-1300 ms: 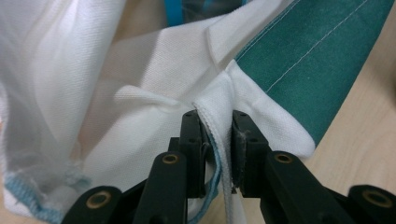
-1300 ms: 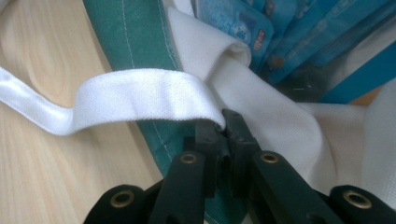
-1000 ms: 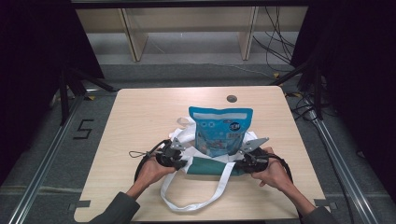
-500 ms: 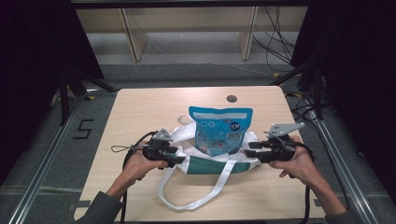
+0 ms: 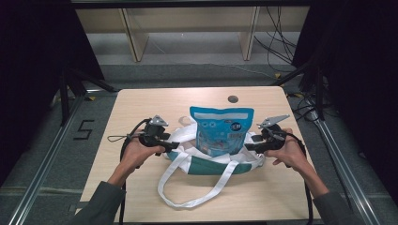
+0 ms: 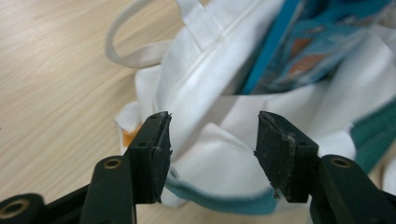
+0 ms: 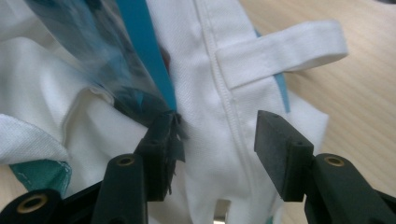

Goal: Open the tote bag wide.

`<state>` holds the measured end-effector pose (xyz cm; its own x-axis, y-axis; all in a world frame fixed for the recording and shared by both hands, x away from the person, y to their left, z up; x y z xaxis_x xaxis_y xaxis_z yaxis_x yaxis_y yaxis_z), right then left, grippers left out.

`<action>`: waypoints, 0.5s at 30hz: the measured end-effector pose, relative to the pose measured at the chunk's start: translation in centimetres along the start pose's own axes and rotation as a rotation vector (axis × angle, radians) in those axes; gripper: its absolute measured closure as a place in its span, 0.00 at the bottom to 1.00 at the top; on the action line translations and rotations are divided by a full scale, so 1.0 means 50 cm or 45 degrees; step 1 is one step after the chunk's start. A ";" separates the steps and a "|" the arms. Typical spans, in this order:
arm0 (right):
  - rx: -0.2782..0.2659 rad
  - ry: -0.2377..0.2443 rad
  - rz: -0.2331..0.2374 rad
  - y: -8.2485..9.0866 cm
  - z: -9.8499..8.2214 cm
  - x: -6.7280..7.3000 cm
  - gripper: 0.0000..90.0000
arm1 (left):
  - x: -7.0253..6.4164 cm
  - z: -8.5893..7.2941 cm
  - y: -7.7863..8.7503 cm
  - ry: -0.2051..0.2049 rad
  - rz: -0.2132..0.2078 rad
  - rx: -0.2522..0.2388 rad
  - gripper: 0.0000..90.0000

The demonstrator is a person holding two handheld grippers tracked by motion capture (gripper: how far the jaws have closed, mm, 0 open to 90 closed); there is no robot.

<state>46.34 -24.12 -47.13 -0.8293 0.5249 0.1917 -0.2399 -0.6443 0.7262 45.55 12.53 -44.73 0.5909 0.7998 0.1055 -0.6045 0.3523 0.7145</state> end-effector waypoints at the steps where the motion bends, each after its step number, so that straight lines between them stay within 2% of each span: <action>1: 0.000 0.000 0.000 0.000 0.000 0.000 0.56 | 0.000 0.000 0.000 0.000 0.000 0.000 0.49; 2: -0.023 -0.064 0.059 -0.009 0.003 0.012 0.56 | 0.003 0.002 -0.009 -0.019 0.037 0.020 0.49; 3: 0.036 -0.004 0.002 -0.011 -0.001 -0.003 0.57 | 0.005 0.003 -0.016 -0.037 0.051 0.031 0.50; 4: 0.033 -0.009 0.014 -0.015 0.000 -0.004 0.59 | 0.008 0.004 -0.027 -0.046 0.067 0.050 0.50; 5: -0.021 -0.051 0.051 -0.027 0.005 0.002 0.72 | 0.009 0.004 -0.036 -0.056 0.096 0.059 0.55; 6: -0.021 -0.051 0.051 -0.027 0.005 0.002 0.72 | 0.010 0.004 -0.044 -0.071 0.107 0.068 0.55; 7: -0.023 -0.068 0.070 -0.027 0.007 0.006 0.74 | 0.011 0.003 -0.056 -0.088 0.115 0.080 0.57; 8: 0.010 -0.043 0.048 -0.023 0.006 0.002 0.78 | 0.011 0.001 -0.062 -0.095 0.119 0.090 0.61; 9: 0.019 -0.044 0.041 -0.020 0.006 0.001 0.84 | 0.011 -0.001 -0.073 -0.131 0.110 0.102 0.65; 10: -0.040 -0.004 0.024 -0.024 0.007 -0.006 0.90 | 0.010 -0.004 -0.082 -0.154 0.112 0.108 0.70; 11: -0.034 -0.010 0.030 -0.020 0.007 -0.006 0.93 | 0.010 -0.006 -0.088 -0.176 0.118 0.115 0.76; 13: -0.048 -0.020 0.052 -0.019 0.008 -0.005 0.97 | 0.007 -0.015 -0.109 -0.173 0.114 0.140 0.84; 14: -0.052 -0.039 0.045 -0.023 0.007 -0.006 0.98 | 0.008 -0.017 -0.116 -0.174 0.118 0.133 0.89; 15: -0.052 -0.021 0.020 -0.024 0.007 -0.015 0.98 | 0.007 -0.021 -0.125 -0.162 0.125 0.131 0.89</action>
<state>47.42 -23.53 -47.91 -0.8248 0.5233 0.2143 -0.2473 -0.6746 0.6955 49.01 11.11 -49.88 0.5989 0.7574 0.2601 -0.6086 0.2193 0.7626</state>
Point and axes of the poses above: each handheld gripper's, and its own axes: y roughly backward along the jaws, z roughly out of its top, x roughly to its left, the point moved 4 cm from there along -y, roughly forward along the jaws, and after that the axes turned 13 degrees about z, right-handed, at the moved point
